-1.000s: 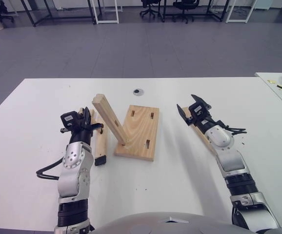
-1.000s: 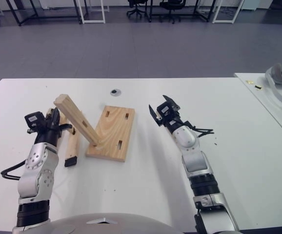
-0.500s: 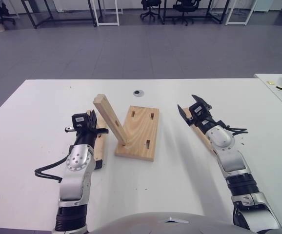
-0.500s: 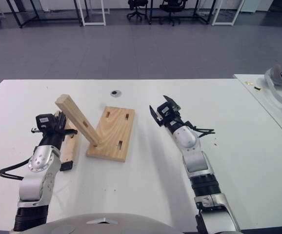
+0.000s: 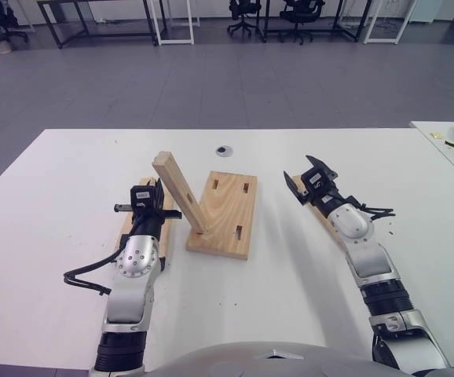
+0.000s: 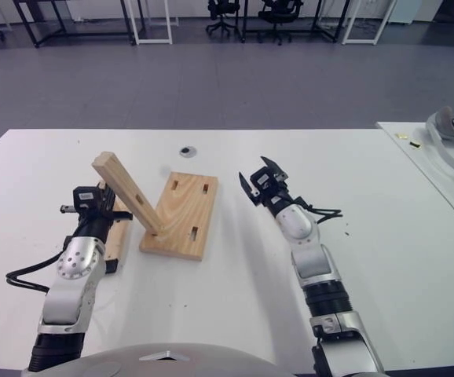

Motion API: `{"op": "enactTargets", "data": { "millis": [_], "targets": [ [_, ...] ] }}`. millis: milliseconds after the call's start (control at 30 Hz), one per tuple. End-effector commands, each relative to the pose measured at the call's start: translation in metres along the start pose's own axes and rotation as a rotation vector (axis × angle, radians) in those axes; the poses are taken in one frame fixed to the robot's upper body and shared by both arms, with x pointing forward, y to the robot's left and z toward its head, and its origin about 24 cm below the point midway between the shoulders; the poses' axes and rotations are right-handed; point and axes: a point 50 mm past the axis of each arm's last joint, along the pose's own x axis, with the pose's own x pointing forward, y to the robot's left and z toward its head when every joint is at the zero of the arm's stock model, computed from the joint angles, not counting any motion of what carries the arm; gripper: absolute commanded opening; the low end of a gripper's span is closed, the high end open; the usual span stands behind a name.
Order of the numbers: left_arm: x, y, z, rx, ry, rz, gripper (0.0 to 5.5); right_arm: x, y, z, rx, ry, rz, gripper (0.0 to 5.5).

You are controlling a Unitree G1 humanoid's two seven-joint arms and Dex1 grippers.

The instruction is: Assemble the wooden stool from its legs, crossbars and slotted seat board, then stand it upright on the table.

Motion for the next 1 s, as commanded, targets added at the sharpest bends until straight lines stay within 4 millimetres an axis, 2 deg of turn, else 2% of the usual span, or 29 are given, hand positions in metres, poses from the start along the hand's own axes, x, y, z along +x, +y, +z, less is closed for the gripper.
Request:
{"op": "enactTargets", "data": {
  "millis": [33,167,267,400,500,600,1000],
  "targets": [
    [-0.003,0.01,-0.016,0.032,0.105,0.052,1.16,0.003,0.0,0.003,-0.018,-0.015,-0.01,3.44],
    [-0.002,0.009,-0.004,0.018,0.07,0.034,1.92,0.004,0.002,0.004,-0.017,-0.023,-0.01,3.44],
    [-0.005,0.004,0.013,0.014,0.067,-0.036,2.54,0.004,0.002,0.004,-0.017,-0.024,-0.012,3.44],
    [-0.032,0.004,0.023,0.012,0.191,-0.092,3.19,0.0,0.003,0.002,-0.014,-0.011,-0.024,3.44],
    [-0.053,-0.002,0.018,0.036,0.291,-0.123,3.23,-0.002,0.005,-0.001,-0.01,-0.002,-0.028,3.44],
    [-0.063,0.001,0.004,0.035,0.384,-0.097,3.23,-0.003,0.008,-0.002,-0.007,0.004,-0.024,3.44],
    [-0.07,0.008,-0.019,0.026,0.46,-0.023,3.23,-0.004,0.008,-0.004,-0.013,0.015,-0.005,3.44]
  ]
}}
